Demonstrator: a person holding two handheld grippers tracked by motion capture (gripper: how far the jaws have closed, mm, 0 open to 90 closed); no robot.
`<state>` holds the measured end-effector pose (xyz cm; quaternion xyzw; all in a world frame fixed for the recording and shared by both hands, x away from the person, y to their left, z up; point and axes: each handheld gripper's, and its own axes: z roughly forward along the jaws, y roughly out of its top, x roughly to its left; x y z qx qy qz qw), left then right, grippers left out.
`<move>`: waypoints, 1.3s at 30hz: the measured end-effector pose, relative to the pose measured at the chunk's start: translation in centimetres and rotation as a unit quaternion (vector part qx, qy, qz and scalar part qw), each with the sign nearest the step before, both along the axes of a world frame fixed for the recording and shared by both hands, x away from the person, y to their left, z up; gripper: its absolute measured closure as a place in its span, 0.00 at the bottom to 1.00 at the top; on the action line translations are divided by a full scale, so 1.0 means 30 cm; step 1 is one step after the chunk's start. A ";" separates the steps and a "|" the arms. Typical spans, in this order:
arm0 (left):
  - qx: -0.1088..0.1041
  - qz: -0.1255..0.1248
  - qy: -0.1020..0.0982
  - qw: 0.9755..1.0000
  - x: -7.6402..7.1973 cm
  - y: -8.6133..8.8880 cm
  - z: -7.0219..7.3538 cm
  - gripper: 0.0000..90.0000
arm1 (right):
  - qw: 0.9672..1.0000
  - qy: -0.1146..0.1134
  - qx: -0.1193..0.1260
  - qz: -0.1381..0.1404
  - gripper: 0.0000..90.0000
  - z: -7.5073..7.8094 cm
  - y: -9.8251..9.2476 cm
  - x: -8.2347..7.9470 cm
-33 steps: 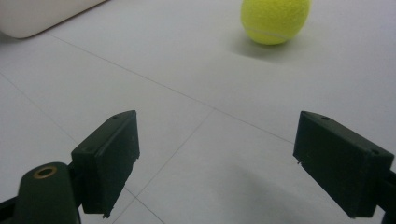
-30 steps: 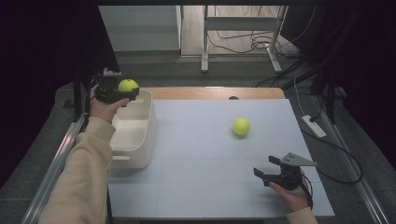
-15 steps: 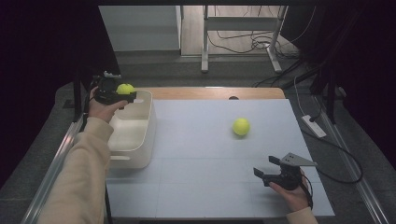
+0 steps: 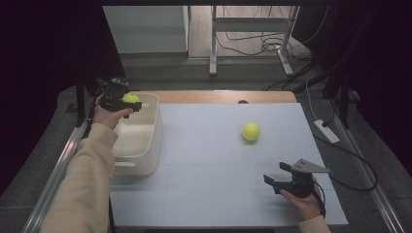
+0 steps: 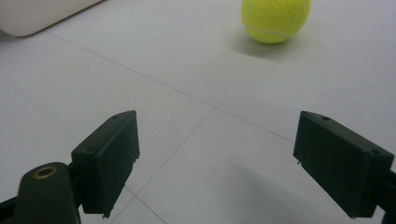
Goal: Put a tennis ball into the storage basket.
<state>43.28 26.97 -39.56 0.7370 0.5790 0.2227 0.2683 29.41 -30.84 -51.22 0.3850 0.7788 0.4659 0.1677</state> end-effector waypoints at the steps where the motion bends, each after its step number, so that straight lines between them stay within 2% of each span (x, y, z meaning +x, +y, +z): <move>1: 0.000 0.000 0.000 1.000 0.000 0.000 0.000 0.30 | 1.000 0.000 0.000 0.000 0.16 0.000 0.000 0.000; 10: 0.004 -0.006 0.021 1.000 0.005 -0.007 -0.027 0.30 | 1.000 0.000 -0.001 0.000 0.16 0.000 0.000 -0.001; 14: 0.003 -0.003 0.019 1.000 0.003 -0.002 -0.028 0.30 | 1.000 0.000 -0.001 0.000 0.16 0.000 0.000 -0.001; 18: 0.004 -0.004 0.015 1.000 0.002 0.002 -0.023 0.30 | 1.000 0.000 -0.001 0.001 0.15 -0.001 0.000 0.000; 21: -0.005 0.003 0.010 1.000 -0.001 0.001 -0.020 0.28 | 1.000 0.001 -0.001 0.001 0.15 -0.001 0.000 0.000; 25: -0.014 0.006 -0.009 1.000 -0.012 -0.005 0.001 0.20 | 1.000 0.003 -0.002 0.004 0.15 -0.002 0.002 0.000; 39: -0.034 -0.030 -0.034 0.998 -0.054 -0.023 0.038 0.17 | 1.000 0.003 0.004 0.000 0.15 -0.001 0.001 0.008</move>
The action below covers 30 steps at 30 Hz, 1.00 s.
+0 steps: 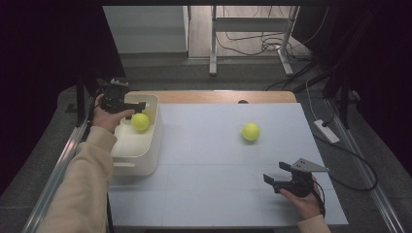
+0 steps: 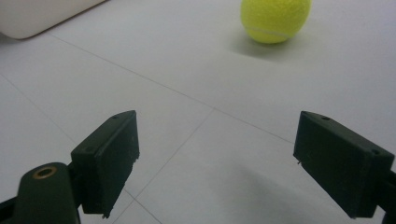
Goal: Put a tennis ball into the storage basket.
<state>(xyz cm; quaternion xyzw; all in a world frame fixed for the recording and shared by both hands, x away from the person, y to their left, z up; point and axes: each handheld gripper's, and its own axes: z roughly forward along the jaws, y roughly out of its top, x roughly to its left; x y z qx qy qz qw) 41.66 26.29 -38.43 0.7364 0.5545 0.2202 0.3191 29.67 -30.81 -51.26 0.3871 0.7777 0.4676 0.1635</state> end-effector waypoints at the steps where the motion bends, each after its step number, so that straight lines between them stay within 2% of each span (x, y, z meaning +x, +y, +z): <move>1: -0.002 -0.003 -0.002 1.000 -0.005 -0.001 0.005 0.17 | 1.000 0.000 0.001 0.000 0.15 0.001 0.000 0.002; 3: -0.012 -0.014 -0.009 1.000 -0.014 -0.006 0.016 0.17 | 1.000 0.000 0.003 -0.002 0.16 0.001 -0.002 0.004; 9: -0.021 -0.038 -0.024 0.999 -0.042 -0.029 0.035 0.17 | 1.000 -0.001 0.005 -0.005 0.15 0.003 -0.005 0.006; 11: -0.033 -0.047 -0.030 0.998 -0.052 -0.036 0.041 0.17 | 1.000 -0.001 0.007 -0.006 0.15 0.004 -0.008 0.006; 14: -0.033 -0.056 -0.032 0.997 -0.056 -0.044 0.042 0.17 | 1.000 -0.001 0.008 -0.007 0.15 0.004 -0.012 0.004; 20: -0.047 -0.080 -0.036 0.995 -0.075 -0.063 0.037 0.17 | 1.000 -0.003 0.007 -0.010 0.15 0.008 -0.009 0.001; 30: -0.072 -0.097 -0.040 0.992 -0.110 -0.101 0.043 0.17 | 1.000 -0.004 0.006 -0.007 0.15 0.010 -0.008 0.001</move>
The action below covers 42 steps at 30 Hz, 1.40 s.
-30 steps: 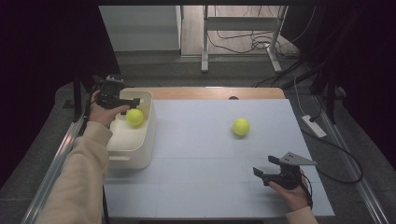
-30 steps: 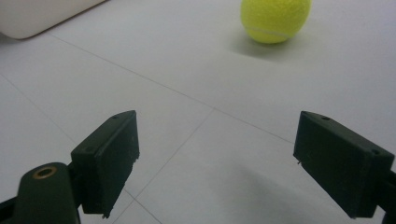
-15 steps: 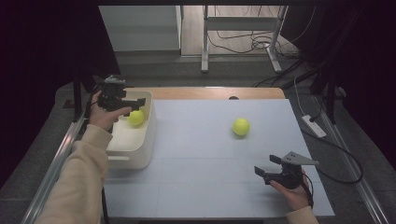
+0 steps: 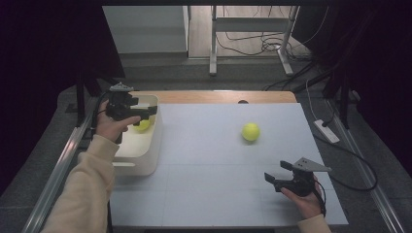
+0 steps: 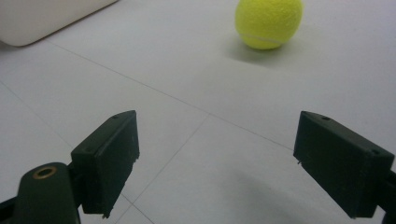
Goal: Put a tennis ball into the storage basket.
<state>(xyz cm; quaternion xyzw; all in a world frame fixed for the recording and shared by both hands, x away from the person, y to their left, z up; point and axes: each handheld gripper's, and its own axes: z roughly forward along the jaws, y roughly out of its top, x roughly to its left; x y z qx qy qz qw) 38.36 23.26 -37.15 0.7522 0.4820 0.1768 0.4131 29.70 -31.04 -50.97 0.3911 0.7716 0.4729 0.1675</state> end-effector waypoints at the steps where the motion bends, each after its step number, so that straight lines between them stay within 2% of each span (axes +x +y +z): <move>1: 0.002 -0.001 0.001 1.000 -0.002 -0.006 0.001 0.17 | 1.000 0.000 0.000 0.000 0.15 0.000 0.000 0.000; 16: -0.010 -0.031 0.004 0.999 -0.037 -0.083 -0.013 0.17 | 1.000 -0.002 -0.003 -0.004 0.16 0.000 -0.005 -0.010; 26: -0.012 -0.051 -0.003 0.999 -0.067 -0.148 -0.008 0.16 | 1.000 -0.004 -0.004 0.003 0.16 0.002 0.000 -0.015; 42: -0.010 -0.071 0.007 0.997 -0.069 -0.212 -0.035 0.16 | 1.000 -0.004 -0.004 0.001 0.16 0.003 -0.004 -0.018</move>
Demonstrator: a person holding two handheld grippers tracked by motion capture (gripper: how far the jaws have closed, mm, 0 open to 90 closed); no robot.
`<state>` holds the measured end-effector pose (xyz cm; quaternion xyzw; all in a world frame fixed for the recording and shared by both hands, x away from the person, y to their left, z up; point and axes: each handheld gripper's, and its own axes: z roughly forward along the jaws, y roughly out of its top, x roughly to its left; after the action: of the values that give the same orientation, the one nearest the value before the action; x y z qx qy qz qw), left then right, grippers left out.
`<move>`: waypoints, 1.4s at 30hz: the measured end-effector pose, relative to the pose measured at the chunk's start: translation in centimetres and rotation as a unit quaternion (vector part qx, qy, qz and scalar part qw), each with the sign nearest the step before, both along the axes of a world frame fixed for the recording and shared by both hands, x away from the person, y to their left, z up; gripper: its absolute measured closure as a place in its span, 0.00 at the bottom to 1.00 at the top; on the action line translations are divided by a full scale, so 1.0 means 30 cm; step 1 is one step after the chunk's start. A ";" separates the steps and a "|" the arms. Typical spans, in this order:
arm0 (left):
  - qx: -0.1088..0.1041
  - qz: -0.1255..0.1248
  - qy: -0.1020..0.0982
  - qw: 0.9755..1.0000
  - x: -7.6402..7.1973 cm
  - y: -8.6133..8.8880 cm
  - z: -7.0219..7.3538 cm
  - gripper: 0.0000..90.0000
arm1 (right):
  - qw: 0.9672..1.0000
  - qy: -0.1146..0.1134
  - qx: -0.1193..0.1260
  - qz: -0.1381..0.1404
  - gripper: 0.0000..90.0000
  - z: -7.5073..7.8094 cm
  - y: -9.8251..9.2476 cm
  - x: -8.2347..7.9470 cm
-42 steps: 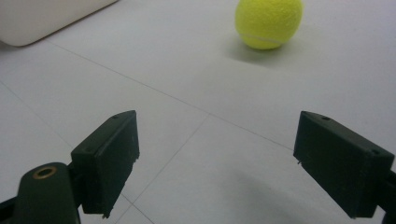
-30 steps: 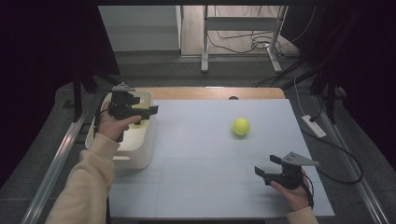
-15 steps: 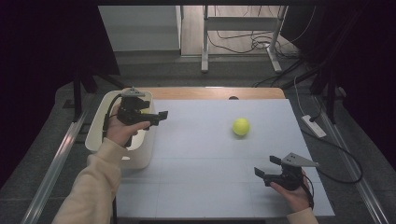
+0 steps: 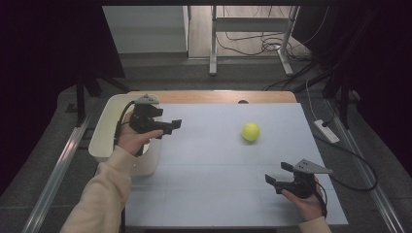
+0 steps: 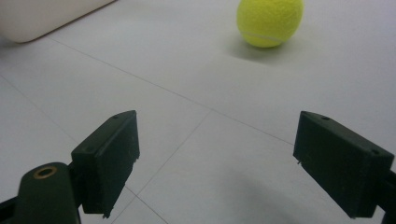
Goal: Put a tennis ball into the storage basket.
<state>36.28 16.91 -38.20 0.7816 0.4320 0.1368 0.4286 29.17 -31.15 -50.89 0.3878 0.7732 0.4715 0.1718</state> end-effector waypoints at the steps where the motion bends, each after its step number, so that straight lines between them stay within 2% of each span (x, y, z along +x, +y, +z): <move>1: 0.001 -0.002 0.001 1.000 -0.001 -0.006 0.000 0.16 | 1.000 0.000 0.000 0.000 0.16 0.000 0.000 0.000; 21: 0.011 -0.039 0.004 0.999 0.007 -0.135 -0.020 0.15 | 1.000 0.001 0.001 -0.004 0.16 0.002 -0.009 -0.003; 42: 0.015 -0.062 0.012 0.998 0.023 -0.234 -0.054 0.15 | 1.000 0.000 0.009 -0.006 0.16 0.004 -0.010 0.008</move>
<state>36.98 9.89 -39.82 0.8152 0.3856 0.1067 0.4188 29.40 -31.46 -50.78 0.3940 0.7667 0.4771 0.1710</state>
